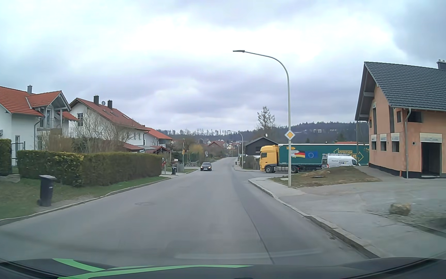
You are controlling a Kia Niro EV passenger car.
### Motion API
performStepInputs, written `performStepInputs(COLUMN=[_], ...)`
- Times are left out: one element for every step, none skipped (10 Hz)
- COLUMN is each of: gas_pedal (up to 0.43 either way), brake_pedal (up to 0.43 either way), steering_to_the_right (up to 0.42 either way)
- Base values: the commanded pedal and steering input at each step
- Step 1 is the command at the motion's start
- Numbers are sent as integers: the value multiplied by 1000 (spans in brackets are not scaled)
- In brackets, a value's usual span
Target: Follow the waypoints while adhering to traffic rules and regulations
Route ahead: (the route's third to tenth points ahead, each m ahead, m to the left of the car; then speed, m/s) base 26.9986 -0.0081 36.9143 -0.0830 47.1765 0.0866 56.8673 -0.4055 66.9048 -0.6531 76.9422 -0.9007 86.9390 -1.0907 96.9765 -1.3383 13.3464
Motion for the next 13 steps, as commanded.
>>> performStepInputs(gas_pedal=[0,0,0,0,0,0,0,0,0,0,0,0,0], brake_pedal=[0,0,0,0,0,0,0,0,0,0,0,0,0], steering_to_the_right=[2,2,2,2,2,2,2,0,0,0,0,0,0])
